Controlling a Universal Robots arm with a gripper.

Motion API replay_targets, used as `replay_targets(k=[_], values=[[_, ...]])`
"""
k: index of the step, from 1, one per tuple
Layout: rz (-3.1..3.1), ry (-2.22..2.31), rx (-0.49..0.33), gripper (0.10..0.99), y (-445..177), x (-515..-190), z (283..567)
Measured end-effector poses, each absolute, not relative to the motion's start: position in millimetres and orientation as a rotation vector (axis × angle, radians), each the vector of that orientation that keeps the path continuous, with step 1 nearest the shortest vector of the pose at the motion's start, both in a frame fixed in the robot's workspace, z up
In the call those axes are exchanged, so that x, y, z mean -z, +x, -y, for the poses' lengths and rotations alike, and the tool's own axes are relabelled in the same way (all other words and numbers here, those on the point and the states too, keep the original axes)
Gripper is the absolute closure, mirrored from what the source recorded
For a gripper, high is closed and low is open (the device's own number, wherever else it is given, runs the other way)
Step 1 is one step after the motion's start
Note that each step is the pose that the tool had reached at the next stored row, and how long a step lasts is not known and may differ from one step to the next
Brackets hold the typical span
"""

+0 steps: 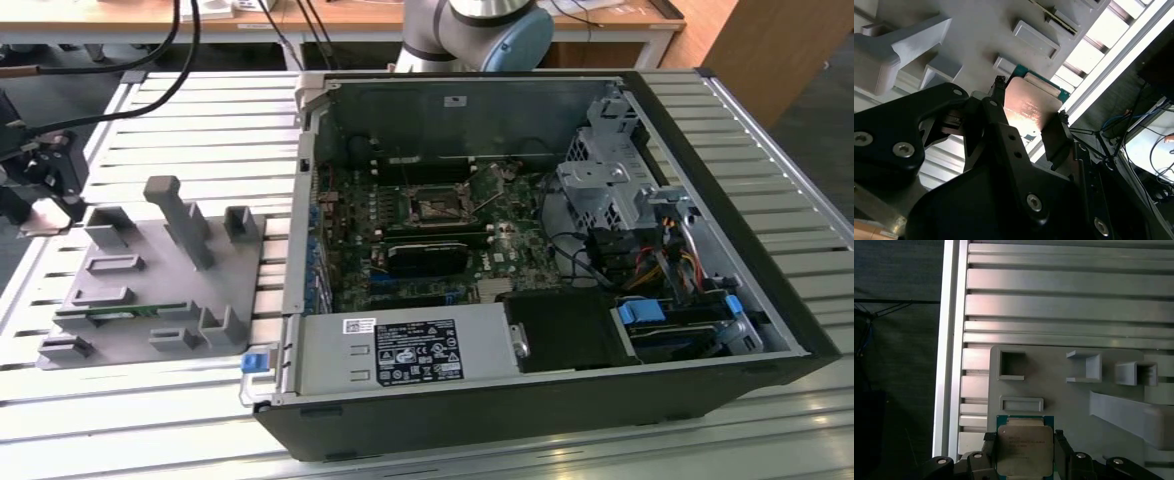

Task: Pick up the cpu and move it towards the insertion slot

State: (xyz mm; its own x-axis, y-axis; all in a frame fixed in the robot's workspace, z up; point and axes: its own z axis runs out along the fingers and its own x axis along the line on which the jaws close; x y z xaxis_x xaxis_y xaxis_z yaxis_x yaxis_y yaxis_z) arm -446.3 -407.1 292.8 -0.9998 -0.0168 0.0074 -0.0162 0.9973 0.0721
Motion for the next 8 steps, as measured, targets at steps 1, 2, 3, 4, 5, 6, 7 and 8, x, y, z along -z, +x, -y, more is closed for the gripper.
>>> replay_targets(k=[1,2,3,4,5,6,7,8], values=[[3.131,0.026,0.113,0.545,-446.3,-293.5,407.0],[3.131,0.026,0.113,0.545,-446.3,-294.2,406.9],[3.131,0.026,0.113,0.545,-446.3,-294.9,406.8],[3.131,0.026,0.113,0.545,-446.3,-295.6,406.6],[3.131,0.026,0.113,0.545,-446.3,-296.3,406.5],[3.131,0.026,0.113,0.545,-446.3,-297.1,406.4],[3.131,0.026,0.113,0.545,-446.3,-298.0,406.3],[3.131,0.026,0.113,0.545,-446.3,-299.1,406.2]])
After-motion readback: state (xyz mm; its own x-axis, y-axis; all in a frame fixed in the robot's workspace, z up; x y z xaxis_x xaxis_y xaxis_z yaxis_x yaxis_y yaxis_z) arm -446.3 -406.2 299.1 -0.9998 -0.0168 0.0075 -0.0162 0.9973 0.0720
